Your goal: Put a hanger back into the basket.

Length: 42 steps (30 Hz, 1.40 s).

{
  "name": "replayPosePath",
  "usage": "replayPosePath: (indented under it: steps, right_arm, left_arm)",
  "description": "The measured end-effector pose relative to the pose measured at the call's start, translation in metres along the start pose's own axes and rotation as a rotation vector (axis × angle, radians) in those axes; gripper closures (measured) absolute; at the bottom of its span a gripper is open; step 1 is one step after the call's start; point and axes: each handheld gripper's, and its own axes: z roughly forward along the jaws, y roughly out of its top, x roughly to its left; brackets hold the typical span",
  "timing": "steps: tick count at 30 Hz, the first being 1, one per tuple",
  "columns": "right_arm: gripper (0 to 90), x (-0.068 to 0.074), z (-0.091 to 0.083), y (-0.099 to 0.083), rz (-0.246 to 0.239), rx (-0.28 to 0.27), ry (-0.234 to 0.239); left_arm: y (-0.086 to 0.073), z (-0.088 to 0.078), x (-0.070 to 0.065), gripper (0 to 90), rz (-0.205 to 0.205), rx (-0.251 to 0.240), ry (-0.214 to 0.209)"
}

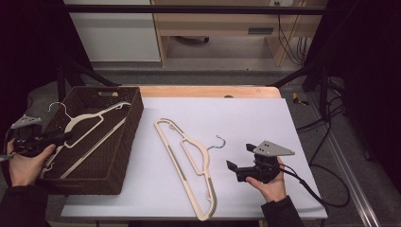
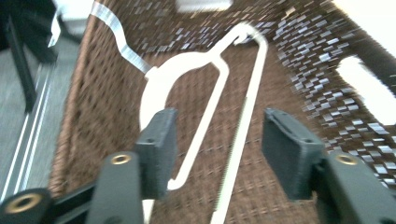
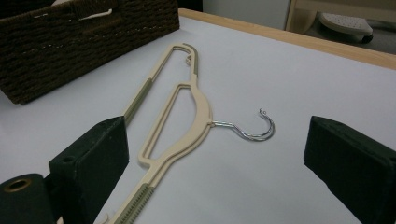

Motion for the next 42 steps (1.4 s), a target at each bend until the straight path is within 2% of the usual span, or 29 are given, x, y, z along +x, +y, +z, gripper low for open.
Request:
replayPosePath:
  steps: [3,6,7,11,16,18,22,27,32,38,42]
  right_arm:
    - [7.2,0.000,-0.001,0.001,0.017,-0.005,0.000]
    - [7.1,0.001,-0.001,0.001,0.022,-0.004,-0.005]
    - [7.1,0.001,-0.001,0.001,0.026,-0.005,-0.005]
    - [7.3,0.002,-0.001,0.001,0.030,-0.002,-0.006]
    - [6.7,0.007,0.001,0.001,0.015,0.015,-0.004]
    - [6.4,0.010,0.001,0.001,0.013,0.018,-0.007]
    - [7.3,0.016,0.001,0.002,-0.001,0.031,-0.005]
    - [8.8,0.027,0.008,0.003,-0.012,0.071,-0.005]
    - [10.3,0.040,0.020,-0.002,-0.024,0.134,0.031]
    - [16.5,0.051,0.042,-0.019,-0.030,0.240,0.035]
    - [22.3,0.056,0.056,-0.032,-0.024,0.304,0.034]
  left_arm:
    - [0.002,-0.010,-0.018,33.5,0.023,-0.078,-0.054]
    - [0.004,-0.018,-0.042,25.5,0.042,-0.160,-0.128]
    - [0.004,-0.019,-0.051,20.9,0.054,-0.180,-0.146]
    - [0.005,-0.020,-0.086,12.2,0.074,-0.248,-0.233]
    - [0.003,-0.013,-0.125,7.0,0.106,-0.258,-0.308]
    - [0.000,-0.010,-0.143,6.5,0.130,-0.261,-0.324]
    - [-0.006,-0.007,-0.166,5.8,0.173,-0.256,-0.353]
    - [-0.014,-0.003,-0.188,6.1,0.198,-0.235,-0.368]
    - [-0.024,0.002,-0.205,5.7,0.235,-0.216,-0.383]
    - [-0.031,0.009,-0.207,5.1,0.248,-0.197,-0.370]
    - [-0.032,0.010,-0.204,5.4,0.227,-0.202,-0.372]
